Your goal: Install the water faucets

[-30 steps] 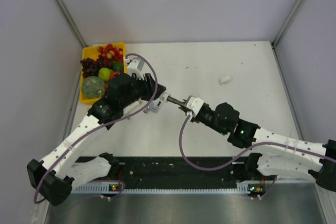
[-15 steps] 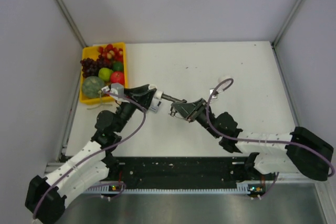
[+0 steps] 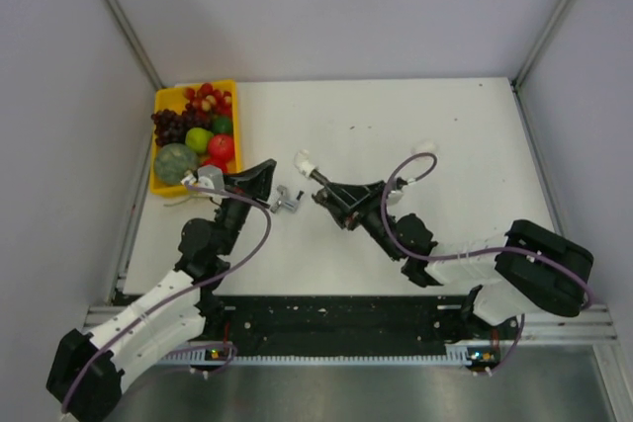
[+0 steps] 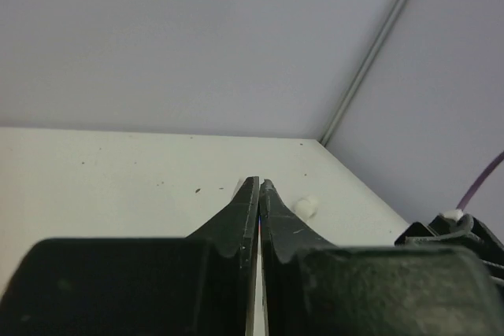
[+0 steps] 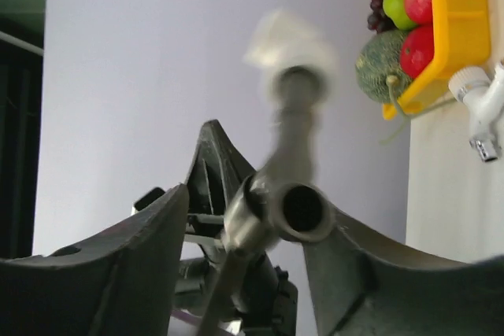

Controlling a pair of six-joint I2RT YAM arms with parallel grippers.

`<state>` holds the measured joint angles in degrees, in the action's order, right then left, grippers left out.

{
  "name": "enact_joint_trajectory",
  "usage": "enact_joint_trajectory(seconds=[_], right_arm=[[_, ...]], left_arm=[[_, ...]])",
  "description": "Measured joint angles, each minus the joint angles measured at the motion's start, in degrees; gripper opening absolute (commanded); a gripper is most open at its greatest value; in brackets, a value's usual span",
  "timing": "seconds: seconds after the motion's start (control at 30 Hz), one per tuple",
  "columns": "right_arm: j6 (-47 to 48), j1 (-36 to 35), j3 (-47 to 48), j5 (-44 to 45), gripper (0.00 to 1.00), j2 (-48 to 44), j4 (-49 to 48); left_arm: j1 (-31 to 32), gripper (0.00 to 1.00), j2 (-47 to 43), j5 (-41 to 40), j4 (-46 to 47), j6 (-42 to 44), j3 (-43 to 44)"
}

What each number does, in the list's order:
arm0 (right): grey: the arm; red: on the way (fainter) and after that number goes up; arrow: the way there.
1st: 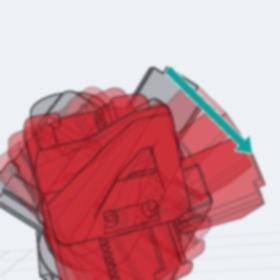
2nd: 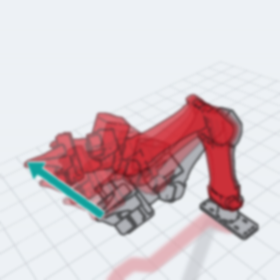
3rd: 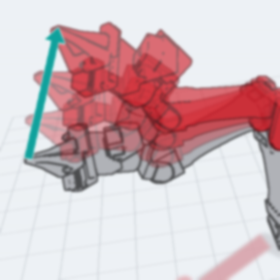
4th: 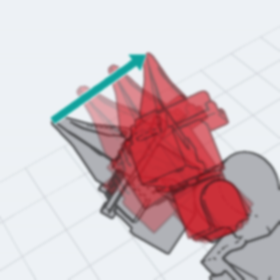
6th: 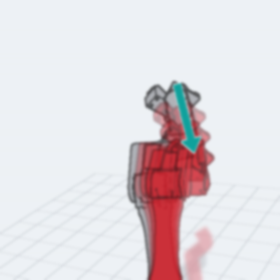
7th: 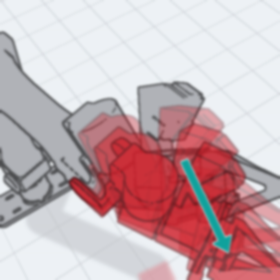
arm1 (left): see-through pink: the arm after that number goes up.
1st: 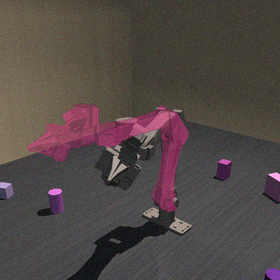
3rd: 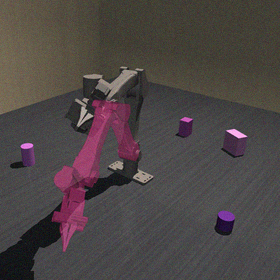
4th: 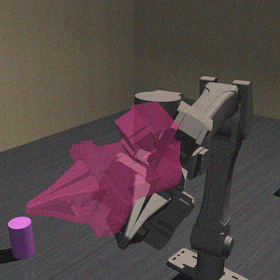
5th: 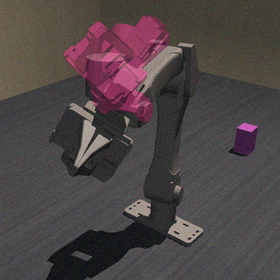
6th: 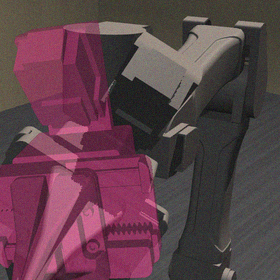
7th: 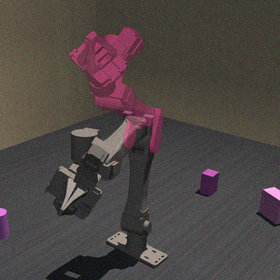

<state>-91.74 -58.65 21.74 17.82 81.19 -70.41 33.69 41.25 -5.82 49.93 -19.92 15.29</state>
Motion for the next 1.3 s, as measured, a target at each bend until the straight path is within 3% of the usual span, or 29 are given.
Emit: enact_joint_trajectory(seconds=[0.07, 0.13, 0.27, 0.47, 0.57, 0.63, 0.77, 0.83, 0.93, 1.0, 1.13, 1.3], right_arm=[[-0.72, 0.11, 0.00, 1.75, 0.70, -0.02, -0.92], [-0.94, 0.24, -0.07, 2.49, 0.68, -0.02, -1.05], [-0.04, 0.33, -0.68, 3.52, 0.43, -0.02, -2.75], [2.38, 1.31, -4.57, 4.35, 0.50, 0.52, -4.02], [5.77, 3.91, -6.84, 1.38, 0.56, -0.68, -3.26], [9.51, 6.36, -7.39, -1.88, 0.58, -4.46, -0.33], [20.96, 9.46, -5.64, -6.40, 0.69, -17.53, 14.01], [30.14, 9.79, -0.96, -6.73, 0.71, -24.04, 26.82], [42.01, 10.71, 6.60, -6.45, 0.79, -28.74, 42.12], [49.37, 12.81, 10.80, -5.92, 0.78, -30.40, 51.71], [60.92, 18.43, 14.60, -5.95, 0.78, -29.44, 66.05], [73.53, 22.29, 22.73, -10.86, 0.77, -17.35, 79.43]], left_arm=[[0.04, 0.00, -0.90, -3.34, -4.17, -1.14, 1.55], [0.04, 0.00, -1.36, -5.77, -7.63, -2.43, 3.15], [0.04, 0.00, -1.51, -7.87, -12.61, -4.57, 5.79], [0.04, 0.00, -1.18, -9.01, -22.23, -8.31, 8.74], [0.04, 0.14, 1.44, -8.61, -31.15, -9.73, 13.99], [0.04, 0.31, 3.54, -7.69, -35.78, -10.43, 17.40], [0.04, 0.43, 9.68, -2.78, -45.11, -11.80, 23.96], [0.04, 0.47, 13.81, 1.62, -48.83, -11.76, 26.05], [0.04, 0.52, 19.10, 7.72, -52.65, -12.13, 26.97], [0.35, 0.53, 22.88, 12.37, -54.73, -13.09, 26.99], [2.01, 0.54, 28.00, 18.10, -56.24, -14.97, 26.97], [2.75, 0.56, 27.45, 21.03, -54.80, -17.97, 24.15]])
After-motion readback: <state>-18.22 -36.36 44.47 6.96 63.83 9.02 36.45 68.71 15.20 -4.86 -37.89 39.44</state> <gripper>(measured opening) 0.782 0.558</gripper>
